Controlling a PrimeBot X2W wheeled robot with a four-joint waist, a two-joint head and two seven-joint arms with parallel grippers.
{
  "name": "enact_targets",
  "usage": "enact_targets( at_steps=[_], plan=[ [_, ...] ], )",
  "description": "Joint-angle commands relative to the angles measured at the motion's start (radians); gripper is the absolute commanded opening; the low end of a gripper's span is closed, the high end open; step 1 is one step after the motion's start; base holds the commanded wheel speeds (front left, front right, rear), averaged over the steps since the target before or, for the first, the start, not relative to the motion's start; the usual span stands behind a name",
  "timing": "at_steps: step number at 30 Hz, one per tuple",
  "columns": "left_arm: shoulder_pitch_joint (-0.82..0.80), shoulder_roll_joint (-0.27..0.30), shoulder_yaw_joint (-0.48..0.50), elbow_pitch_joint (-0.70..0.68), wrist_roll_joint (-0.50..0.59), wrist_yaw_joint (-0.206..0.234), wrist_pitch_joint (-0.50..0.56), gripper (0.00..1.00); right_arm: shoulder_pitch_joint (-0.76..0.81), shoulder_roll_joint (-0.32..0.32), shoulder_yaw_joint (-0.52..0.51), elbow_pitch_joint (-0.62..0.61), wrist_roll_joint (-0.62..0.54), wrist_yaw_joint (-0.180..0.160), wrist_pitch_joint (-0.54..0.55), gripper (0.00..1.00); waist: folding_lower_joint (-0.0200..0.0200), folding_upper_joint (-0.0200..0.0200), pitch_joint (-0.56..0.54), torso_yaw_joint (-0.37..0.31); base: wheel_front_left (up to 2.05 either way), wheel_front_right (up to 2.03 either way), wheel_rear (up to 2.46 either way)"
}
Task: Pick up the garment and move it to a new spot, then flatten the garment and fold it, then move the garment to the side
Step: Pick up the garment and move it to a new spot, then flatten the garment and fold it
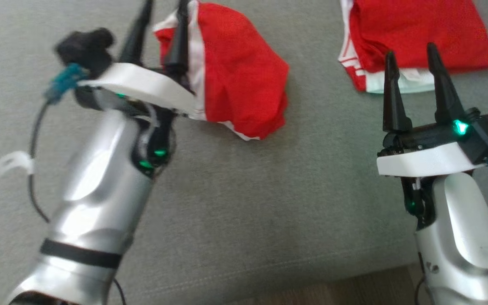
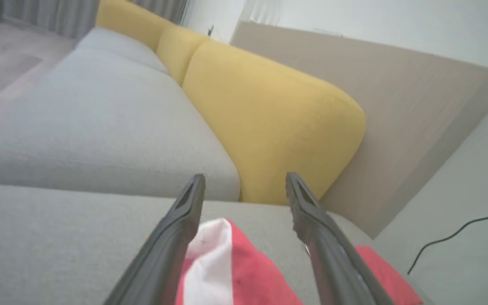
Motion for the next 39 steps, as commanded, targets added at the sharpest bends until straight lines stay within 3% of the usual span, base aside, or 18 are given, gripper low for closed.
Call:
enact_targets(
  at_steps=[1, 6, 12, 22, 32, 39],
  plan=[
    [0.014, 0.045, 0.059, -0.065, 0.034, -0.008, -0.009, 1.0, 0.007, 0.008, 0.019, -0.021, -0.014, 0.007, -0.006, 1.0, 0.0, 0.0, -0.036, 0.044, 0.0, 0.0, 0.0],
    [0.136, 0.101, 0.139, -0.138, 0.098, -0.029, -0.009, 1.0, 0.037, 0.008, 0.015, 0.003, -0.038, 0.007, -0.006, 1.0, 0.0, 0.0, -0.084, 0.107, 0.0, 0.0, 0.0],
    [0.299, 0.124, 0.213, -0.184, 0.151, -0.059, -0.009, 1.0, 0.077, 0.008, 0.0, 0.018, -0.052, 0.007, -0.006, 1.0, 0.0, 0.0, -0.125, 0.165, 0.0, 0.0, 0.0],
    [0.536, 0.024, 0.384, -0.269, 0.24, -0.127, -0.009, 1.0, 0.144, 0.008, -0.023, 0.033, -0.049, 0.007, -0.006, 1.0, 0.0, 0.0, -0.167, 0.232, 0.0, 0.0, 0.0],
    [0.533, -0.014, 0.45, -0.276, 0.282, -0.168, -0.009, 1.0, 0.112, 0.008, 0.073, 0.061, -0.048, 0.007, 0.017, 1.0, 0.0, 0.0, -0.163, 0.25, 0.0, 0.0, 0.0],
    [0.525, -0.019, 0.454, -0.265, 0.254, -0.177, -0.009, 1.0, 0.056, 0.008, 0.144, 0.163, -0.052, 0.007, 0.062, 1.0, 0.0, 0.0, -0.138, 0.269, 0.0, 0.0, 0.0]
  ],
)
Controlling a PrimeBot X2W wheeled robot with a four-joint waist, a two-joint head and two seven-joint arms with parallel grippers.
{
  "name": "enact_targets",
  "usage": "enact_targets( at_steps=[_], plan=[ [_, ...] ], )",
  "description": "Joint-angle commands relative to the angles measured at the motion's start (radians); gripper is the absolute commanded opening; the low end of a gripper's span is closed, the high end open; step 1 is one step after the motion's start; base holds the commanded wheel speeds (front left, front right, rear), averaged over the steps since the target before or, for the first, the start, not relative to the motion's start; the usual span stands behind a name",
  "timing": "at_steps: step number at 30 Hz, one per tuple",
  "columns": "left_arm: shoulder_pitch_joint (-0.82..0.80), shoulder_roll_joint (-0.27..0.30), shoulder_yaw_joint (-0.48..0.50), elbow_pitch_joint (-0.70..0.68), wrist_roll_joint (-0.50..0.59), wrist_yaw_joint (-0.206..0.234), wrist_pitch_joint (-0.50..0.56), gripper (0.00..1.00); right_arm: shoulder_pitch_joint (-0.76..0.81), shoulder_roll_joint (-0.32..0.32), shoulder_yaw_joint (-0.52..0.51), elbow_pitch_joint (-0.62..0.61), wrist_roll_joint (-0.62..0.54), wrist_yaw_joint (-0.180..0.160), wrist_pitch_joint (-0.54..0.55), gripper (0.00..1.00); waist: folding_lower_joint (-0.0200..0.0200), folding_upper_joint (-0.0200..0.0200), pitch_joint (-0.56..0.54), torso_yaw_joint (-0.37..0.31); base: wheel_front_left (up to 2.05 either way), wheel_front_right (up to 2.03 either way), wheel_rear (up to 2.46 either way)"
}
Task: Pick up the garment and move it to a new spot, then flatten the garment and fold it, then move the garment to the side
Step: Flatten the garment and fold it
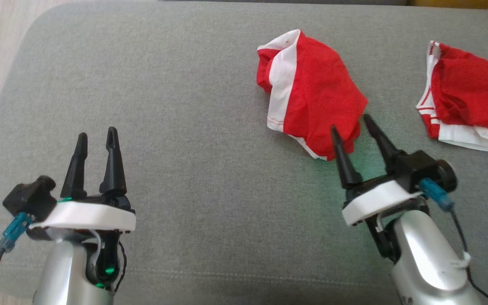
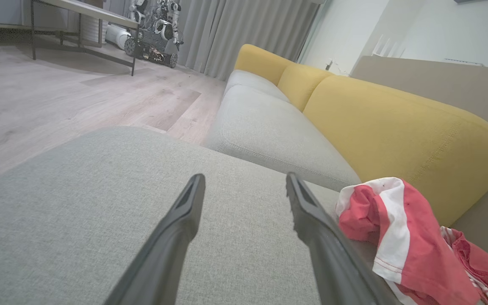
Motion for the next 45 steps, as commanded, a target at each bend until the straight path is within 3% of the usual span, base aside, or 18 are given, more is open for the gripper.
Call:
enact_targets(
  at_steps=[1, 9, 18, 19, 20, 28, 31, 45],
  plan=[
    [-0.05, 0.009, 0.027, -0.024, -0.022, -0.003, -0.005, 1.0, -0.049, 0.005, 0.04, 0.003, -0.005, 0.007, 0.009, 1.0, 0.0, -0.0001, 0.011, 0.01, 0.0, 0.0, 0.0],
    [-0.066, 0.009, 0.006, -0.01, -0.044, -0.005, -0.005, 1.0, -0.134, 0.005, 0.08, 0.166, -0.063, 0.007, 0.027, 1.0, 0.0, -0.0001, 0.042, 0.046, 0.0, 0.0, 0.0],
    [-0.081, 0.009, 0.003, 0.001, -0.058, -0.005, -0.005, 1.0, -0.204, 0.005, 0.056, 0.305, -0.111, 0.007, 0.01, 1.0, 0.0, -0.0001, 0.066, 0.078, 0.0, 0.0, 0.0],
    [-0.081, 0.009, 0.005, 0.002, -0.059, -0.005, -0.005, 1.0, -0.211, 0.005, 0.054, 0.316, -0.115, 0.007, 0.008, 0.95, 0.0, -0.0001, 0.068, 0.078, 0.0, 0.0, 0.0],
    [-0.081, 0.009, 0.008, 0.002, -0.06, -0.005, -0.005, 1.0, -0.217, 0.005, 0.052, 0.326, -0.121, 0.007, 0.004, 0.0, 0.0, -0.0001, 0.068, 0.076, 0.0, 0.0, 0.0],
    [-0.078, 0.009, 0.013, 0.011, -0.064, -0.006, -0.005, 1.0, -0.223, 0.004, 0.052, 0.328, -0.177, 0.007, -0.023, 0.0, 0.0, -0.0001, 0.041, 0.028, 0.0, 0.0, 0.0],
    [-0.071, 0.009, 0.012, 0.012, -0.064, -0.005, -0.005, 1.0, -0.209, -0.032, 0.073, 0.297, -0.204, 0.007, -0.012, 0.0, 0.0, -0.0001, 0.019, 0.002, 0.0, 0.0, 0.0],
    [-0.055, 0.009, -0.019, 0.008, -0.084, 0.008, -0.005, 1.0, -0.201, -0.494, 0.232, 0.005, -0.189, 0.007, 0.157, 0.0, 0.0, -0.0001, -0.02, -0.049, 0.0, 0.0, 0.0]
  ],
)
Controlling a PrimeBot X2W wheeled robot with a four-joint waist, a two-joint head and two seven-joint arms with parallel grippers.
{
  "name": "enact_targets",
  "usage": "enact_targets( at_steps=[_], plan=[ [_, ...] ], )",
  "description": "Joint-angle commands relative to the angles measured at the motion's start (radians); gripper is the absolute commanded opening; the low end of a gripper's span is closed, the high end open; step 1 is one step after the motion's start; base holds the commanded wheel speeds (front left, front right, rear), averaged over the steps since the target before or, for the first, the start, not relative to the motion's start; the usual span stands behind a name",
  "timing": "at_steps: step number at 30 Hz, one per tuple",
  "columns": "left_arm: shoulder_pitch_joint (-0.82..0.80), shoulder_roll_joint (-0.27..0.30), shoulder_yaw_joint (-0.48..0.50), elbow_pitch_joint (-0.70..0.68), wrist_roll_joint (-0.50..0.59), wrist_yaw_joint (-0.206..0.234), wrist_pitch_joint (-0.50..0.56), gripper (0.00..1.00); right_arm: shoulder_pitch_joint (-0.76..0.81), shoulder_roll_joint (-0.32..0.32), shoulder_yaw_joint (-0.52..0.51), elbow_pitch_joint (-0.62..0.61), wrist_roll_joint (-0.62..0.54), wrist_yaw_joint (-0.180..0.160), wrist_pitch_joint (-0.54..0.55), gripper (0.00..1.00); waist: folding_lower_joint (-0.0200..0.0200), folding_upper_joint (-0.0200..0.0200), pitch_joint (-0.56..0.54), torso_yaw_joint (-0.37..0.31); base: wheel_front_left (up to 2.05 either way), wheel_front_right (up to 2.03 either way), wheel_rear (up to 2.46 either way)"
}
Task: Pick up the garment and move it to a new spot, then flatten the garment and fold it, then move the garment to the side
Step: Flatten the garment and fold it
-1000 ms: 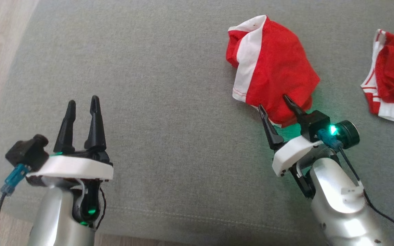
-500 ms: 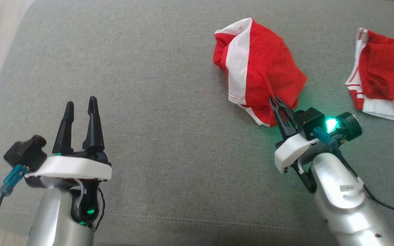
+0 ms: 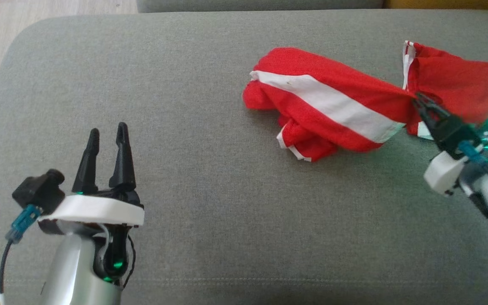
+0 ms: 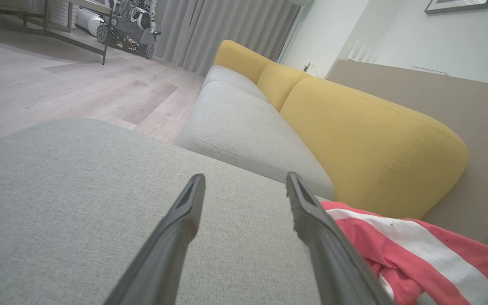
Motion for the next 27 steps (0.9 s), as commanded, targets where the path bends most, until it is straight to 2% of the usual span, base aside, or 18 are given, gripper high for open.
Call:
enact_targets(
  at_steps=[1, 5, 16, 20, 21, 27],
  plan=[
    [-0.019, 0.012, 0.025, -0.032, -0.004, 0.003, -0.005, 1.0, 0.0, -0.032, 0.008, -0.041, 0.013, 0.007, 0.006, 0.0, 0.0, 0.0, 0.002, 0.002, 0.0, 0.0, 0.0],
    [-0.019, 0.012, 0.014, -0.026, -0.005, 0.004, -0.005, 1.0, 0.038, -0.05, 0.02, -0.059, 0.046, 0.007, 0.017, 0.0, 0.0, 0.0, 0.01, 0.008, 0.0, 0.0, 0.0],
    [-0.027, 0.012, 0.01, -0.009, 0.015, 0.0, -0.005, 1.0, 0.131, 0.008, 0.075, 0.049, 0.162, 0.007, 0.059, 0.0, 0.0, 0.0, 0.008, 0.005, 0.0, 0.0, 0.0],
    [-0.025, 0.012, 0.011, -0.006, 0.025, -0.003, -0.005, 1.0, 0.166, -0.002, 0.127, 0.083, 0.214, 0.007, 0.104, 0.0, 0.0, 0.0, 0.002, -0.004, 0.0, 0.0, 0.0],
    [-0.022, 0.012, 0.012, -0.003, 0.027, -0.003, -0.005, 1.0, 0.184, -0.013, 0.164, 0.084, 0.258, 0.007, 0.127, 0.0, 0.0, 0.0, 0.0, -0.01, 0.0, 0.0, 0.0],
    [-0.02, 0.012, 0.006, -0.001, 0.027, -0.005, -0.005, 1.0, 0.172, -0.044, 0.202, 0.076, 0.31, 0.007, 0.138, 0.0, 0.0, 0.0, -0.005, -0.029, 0.0, 0.0, 0.0]
  ],
)
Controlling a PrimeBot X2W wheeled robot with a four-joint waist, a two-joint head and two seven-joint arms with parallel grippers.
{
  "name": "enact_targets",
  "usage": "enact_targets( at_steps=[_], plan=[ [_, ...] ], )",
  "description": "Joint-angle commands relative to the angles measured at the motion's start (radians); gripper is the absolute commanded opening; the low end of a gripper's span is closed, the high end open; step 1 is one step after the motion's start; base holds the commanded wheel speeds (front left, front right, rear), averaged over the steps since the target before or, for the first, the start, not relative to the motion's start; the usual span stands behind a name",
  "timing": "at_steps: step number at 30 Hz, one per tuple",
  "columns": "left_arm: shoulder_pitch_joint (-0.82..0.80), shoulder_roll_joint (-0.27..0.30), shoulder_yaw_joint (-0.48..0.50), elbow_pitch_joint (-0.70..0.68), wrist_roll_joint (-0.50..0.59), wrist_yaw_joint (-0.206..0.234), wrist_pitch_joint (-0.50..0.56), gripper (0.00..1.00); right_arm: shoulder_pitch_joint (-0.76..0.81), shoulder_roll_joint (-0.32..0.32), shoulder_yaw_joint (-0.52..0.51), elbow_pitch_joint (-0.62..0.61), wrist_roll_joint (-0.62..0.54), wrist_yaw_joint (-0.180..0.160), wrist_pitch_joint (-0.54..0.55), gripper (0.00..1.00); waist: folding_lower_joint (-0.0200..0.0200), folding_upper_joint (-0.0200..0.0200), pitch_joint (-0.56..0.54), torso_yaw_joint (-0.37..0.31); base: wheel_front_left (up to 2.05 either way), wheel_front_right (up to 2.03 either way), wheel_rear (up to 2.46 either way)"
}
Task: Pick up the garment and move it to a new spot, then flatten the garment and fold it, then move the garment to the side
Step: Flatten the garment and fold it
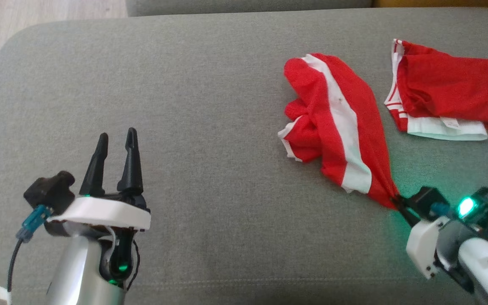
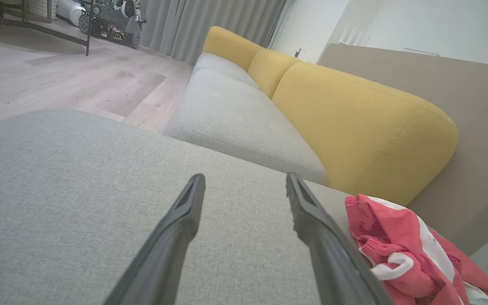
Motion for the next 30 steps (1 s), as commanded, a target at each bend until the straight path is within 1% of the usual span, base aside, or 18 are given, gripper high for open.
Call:
enact_targets(
  at_steps=[1, 2, 3, 7, 10, 15, 18, 22, 24, 26, 28, 30],
  plan=[
    [-0.02, 0.012, 0.027, -0.028, 0.003, -0.004, -0.005, 1.0, -0.026, -0.033, -0.009, -0.024, 0.002, 0.007, -0.011, 0.0, 0.0, 0.0, -0.003, -0.006, 0.0, 0.0, 0.0],
    [-0.021, 0.012, 0.025, -0.028, 0.002, -0.004, -0.005, 1.0, -0.035, -0.028, -0.02, -0.027, -0.005, 0.007, -0.024, 0.44, 0.0, 0.0, -0.003, -0.009, 0.0, 0.0, 0.0],
    [-0.021, 0.012, 0.024, -0.028, 0.002, -0.004, -0.005, 1.0, -0.042, -0.021, -0.036, -0.027, -0.01, 0.007, -0.035, 1.0, 0.0, 0.0, -0.004, -0.011, 0.0, 0.0, 0.0],
    [-0.023, 0.012, 0.02, -0.03, 0.0, -0.002, -0.005, 1.0, -0.058, 0.018, -0.123, -0.039, -0.044, 0.007, -0.078, 1.0, 0.0, 0.0, -0.005, -0.015, 0.0, 0.0, 0.0],
    [-0.022, 0.012, 0.017, -0.031, -0.003, -0.001, -0.005, 1.0, -0.059, 0.066, -0.219, -0.066, -0.061, 0.007, -0.123, 1.0, 0.0, 0.0, -0.009, -0.014, 0.0, 0.0, 0.0],
    [-0.024, 0.012, 0.03, -0.063, -0.014, -0.001, -0.005, 1.0, -0.046, 0.187, -0.388, -0.15, -0.082, 0.007, -0.217, 1.0, 0.0, 0.0, -0.016, -0.006, 0.0, 0.0, 0.0],
    [-0.019, 0.012, 0.032, -0.088, -0.018, -0.003, -0.005, 1.0, -0.023, 0.263, -0.449, -0.205, -0.085, 0.007, -0.26, 1.0, 0.0, 0.0, -0.026, 0.0, 0.0, 0.0, 0.0],
    [-0.004, 0.012, 0.032, -0.122, -0.019, -0.004, -0.005, 1.0, 0.015, 0.362, -0.509, -0.268, -0.098, 0.007, -0.302, 1.0, 0.0, 0.0, -0.035, 0.003, 0.0, 0.0, 0.0],
    [0.003, 0.012, 0.027, -0.138, -0.022, -0.005, -0.005, 1.0, 0.029, 0.406, -0.524, -0.288, -0.109, 0.007, -0.315, 1.0, 0.0, 0.0, -0.027, 0.004, 0.0, 0.0, 0.0],
    [0.01, 0.012, 0.016, -0.148, -0.027, -0.005, -0.005, 1.0, 0.035, 0.427, -0.521, -0.292, -0.129, 0.007, -0.321, 1.0, 0.0, 0.0, -0.019, 0.009, 0.0, 0.0, 0.0],
    [0.012, 0.012, 0.004, -0.15, -0.028, -0.006, -0.005, 1.0, 0.029, 0.434, -0.513, -0.286, -0.154, 0.007, -0.319, 1.0, 0.0, 0.0, -0.009, 0.016, 0.0, 0.0, 0.0],
    [0.008, 0.012, -0.001, -0.149, -0.03, -0.007, -0.005, 1.0, -0.009, 0.443, -0.501, -0.272, -0.16, 0.007, -0.296, 1.0, 0.0, 0.0, 0.008, 0.028, 0.0, 0.0, 0.0]
  ],
)
